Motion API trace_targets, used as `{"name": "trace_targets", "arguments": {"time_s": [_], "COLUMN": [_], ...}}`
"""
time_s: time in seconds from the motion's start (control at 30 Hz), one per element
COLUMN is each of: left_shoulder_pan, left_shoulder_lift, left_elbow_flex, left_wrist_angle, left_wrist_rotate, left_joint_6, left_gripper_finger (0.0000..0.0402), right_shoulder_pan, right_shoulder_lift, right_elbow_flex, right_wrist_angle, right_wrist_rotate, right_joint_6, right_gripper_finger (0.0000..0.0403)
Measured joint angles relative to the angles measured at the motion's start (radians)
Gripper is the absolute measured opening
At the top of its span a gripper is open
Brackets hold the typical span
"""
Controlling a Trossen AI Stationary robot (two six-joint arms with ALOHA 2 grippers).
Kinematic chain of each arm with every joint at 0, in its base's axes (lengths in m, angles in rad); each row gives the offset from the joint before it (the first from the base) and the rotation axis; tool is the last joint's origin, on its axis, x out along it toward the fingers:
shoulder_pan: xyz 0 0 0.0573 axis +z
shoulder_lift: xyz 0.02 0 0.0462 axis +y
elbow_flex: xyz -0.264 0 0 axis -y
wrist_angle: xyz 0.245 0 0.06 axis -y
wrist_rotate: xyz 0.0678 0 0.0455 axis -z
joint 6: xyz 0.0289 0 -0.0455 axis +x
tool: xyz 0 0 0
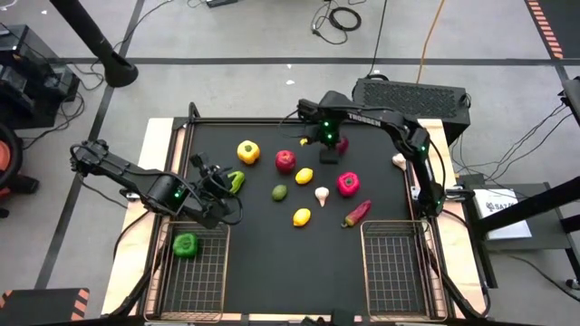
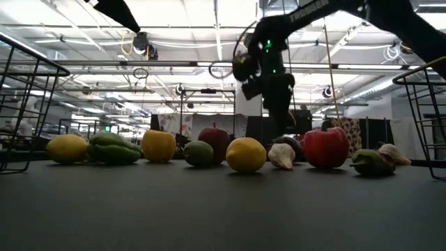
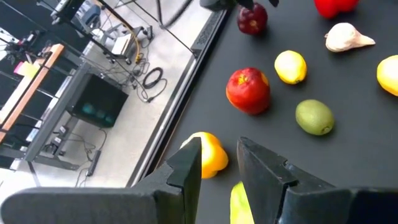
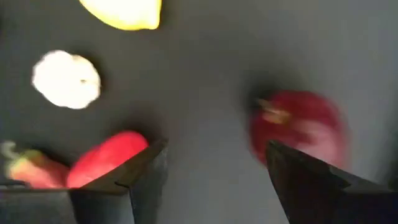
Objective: Sort produce into baskets
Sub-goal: Put the right apple into the right gold wire basket
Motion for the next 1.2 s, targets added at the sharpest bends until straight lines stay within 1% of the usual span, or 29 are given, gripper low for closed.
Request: {"name": "trace_targets", "arguments": {"time_s": [0.1, 0.17, 0.23, 0.33, 0.43, 0.57, 0.63, 0.77, 0.83, 0.97, 1.1, 1.2], "left_shoulder_pan": [0.0, 0.0, 0.0, 0.0, 0.0, 0.0, 0.0, -0.001, -0.001, -0.002, -0.007, -0.019], "left_shoulder_lift": [0.0, 0.0, 0.0, 0.0, 0.0, 0.0, 0.0, 0.0, 0.0, 0.0, 0.0, 0.0], "left_elbow_flex": [0.0, 0.0, 0.0, 0.0, 0.0, 0.0, 0.0, 0.0, 0.0, 0.0, 0.0, 0.0], "left_wrist_angle": [0.0, 0.0, 0.0, 0.0, 0.0, 0.0, 0.0, -0.001, -0.001, -0.001, -0.001, -0.001], "left_wrist_rotate": [0.001, 0.001, 0.002, 0.004, 0.006, 0.006, 0.006, 0.006, 0.011, 0.06, 0.113, 0.117], "left_joint_6": [0.0, 0.0, 0.0, 0.0, 0.0, 0.0, 0.001, 0.001, 0.001, -0.006, -0.011, -0.032], "left_gripper_finger": [0.0112, 0.0112, 0.0112, 0.0112, 0.0112, 0.0112, 0.0112, 0.0112, 0.0112, 0.0112, 0.0112, 0.0112], "right_shoulder_pan": [0.014, 0.0, -0.032, -0.084, -0.114, -0.135, -0.139, -0.136, -0.13, -0.131, -0.122, -0.109], "right_shoulder_lift": [-0.029, -0.041, -0.044, -0.036, -0.034, -0.035, -0.035, -0.035, -0.035, -0.041, -0.11, -0.192], "right_elbow_flex": [0.0, 0.0, 0.0, 0.0, 0.0, 0.0, 0.0, -0.017, -0.021, -0.044, -0.088, -0.147], "right_wrist_angle": [0.032, 0.082, 0.114, 0.118, 0.08, 0.031, 0.0, -0.038, -0.084, -0.126, -0.127, -0.11], "right_wrist_rotate": [0.155, 0.247, 0.292, 0.269, 0.233, 0.228, 0.219, 0.158, 0.157, 0.161, 0.167, 0.173], "right_joint_6": [-0.019, -0.02, 0.024, 0.141, 0.272, 0.367, 0.387, 0.398, 0.397, 0.41, 0.427, 0.401], "right_gripper_finger": [0.0254, 0.0254, 0.0254, 0.0254, 0.0254, 0.0254, 0.0254, 0.0254, 0.0254, 0.0254, 0.0254, 0.0254]}}
